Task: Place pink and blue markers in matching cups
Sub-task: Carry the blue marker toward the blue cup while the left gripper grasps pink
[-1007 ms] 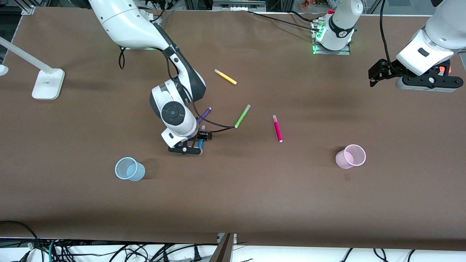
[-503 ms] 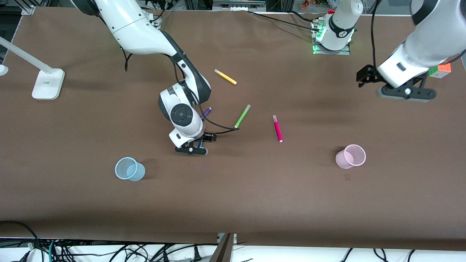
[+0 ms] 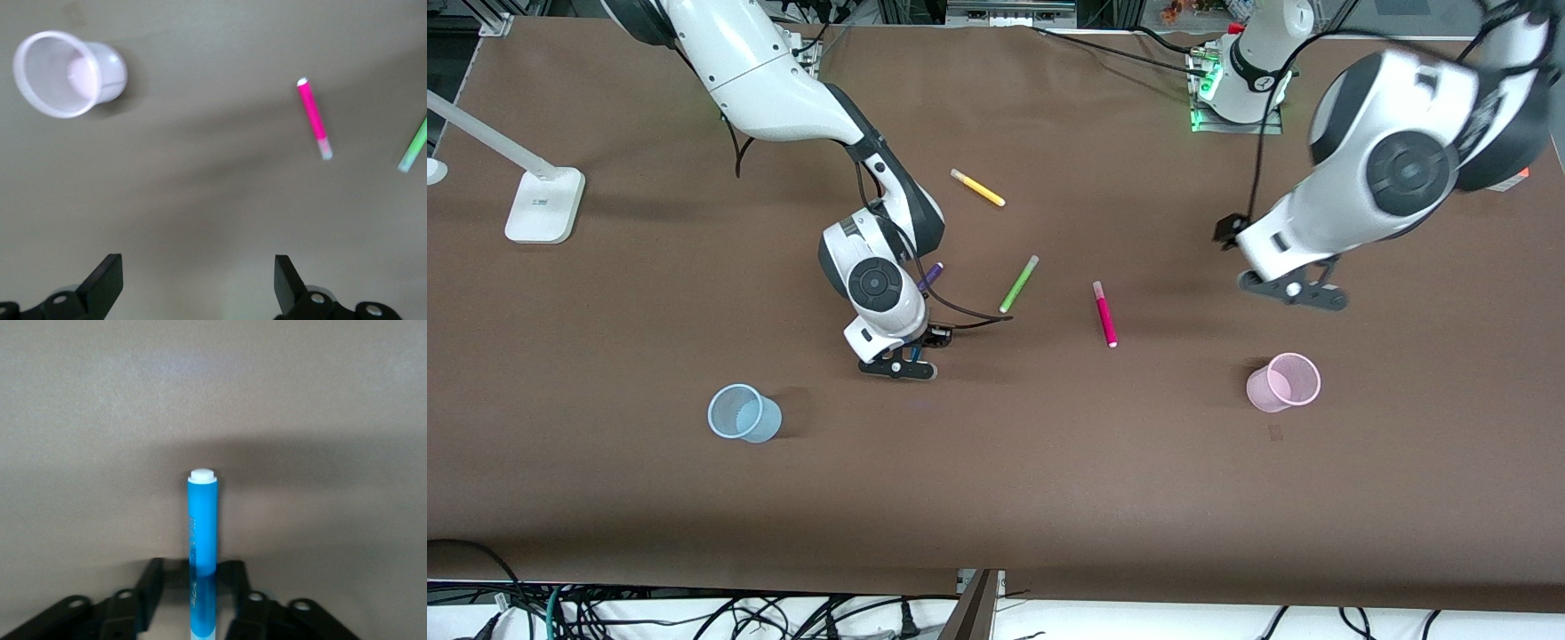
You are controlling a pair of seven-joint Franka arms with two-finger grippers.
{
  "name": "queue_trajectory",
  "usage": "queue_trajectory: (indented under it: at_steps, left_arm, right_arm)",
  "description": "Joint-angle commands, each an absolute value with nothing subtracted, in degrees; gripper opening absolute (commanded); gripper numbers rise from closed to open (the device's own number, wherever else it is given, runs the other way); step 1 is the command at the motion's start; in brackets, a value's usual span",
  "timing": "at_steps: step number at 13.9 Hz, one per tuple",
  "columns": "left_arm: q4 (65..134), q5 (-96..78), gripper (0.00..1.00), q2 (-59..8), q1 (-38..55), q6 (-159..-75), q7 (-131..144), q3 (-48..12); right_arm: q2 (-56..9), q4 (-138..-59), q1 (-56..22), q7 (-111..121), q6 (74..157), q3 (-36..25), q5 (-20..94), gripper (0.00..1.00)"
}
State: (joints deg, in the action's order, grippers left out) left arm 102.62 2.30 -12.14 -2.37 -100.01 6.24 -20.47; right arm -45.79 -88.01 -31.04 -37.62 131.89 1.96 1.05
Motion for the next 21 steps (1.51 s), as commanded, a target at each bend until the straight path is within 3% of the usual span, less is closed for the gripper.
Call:
queue_trajectory:
  at_steps: [1, 5, 10, 18, 19, 21]
  left_arm:
    - [109.0, 2.5, 1.0, -14.1, -0.7, -111.3, 11.9, -21.1]
    - [111.8, 4.0, 1.0, -19.0, 8.2, -118.1, 29.4, -20.9]
    - [112.0, 4.6, 1.0, -26.4, 13.1, -128.0, 39.7, -20.9]
    - [113.0, 21.2, 1.0, -32.3, 16.0, -134.2, 49.8, -20.9]
    - [113.0, 22.1, 0.97, -32.8, 16.0, -134.2, 50.6, -20.9]
    - [113.0, 22.1, 0.68, -33.4, 16.1, -134.2, 50.7, -20.9]
  right_arm:
    - [-45.4, -87.5, -31.1, -36.6, 131.6, 1.8, 0.7, 0.0]
    - [-41.3, -86.0, -27.7, -33.9, 123.3, 1.8, 1.5, 0.0]
    - [-39.2, -75.5, -18.4, -24.5, 104.7, 1.8, 15.2, 0.0]
    - [-39.5, -70.6, -3.6, -23.4, 92.5, 1.9, 31.8, 0.0]
    - [-39.9, -70.7, -1.5, -22.5, 91.3, 1.9, 34.3, 0.0]
    - [-41.0, -70.7, 2.5, -20.8, 89.7, 1.9, 39.1, 0.0]
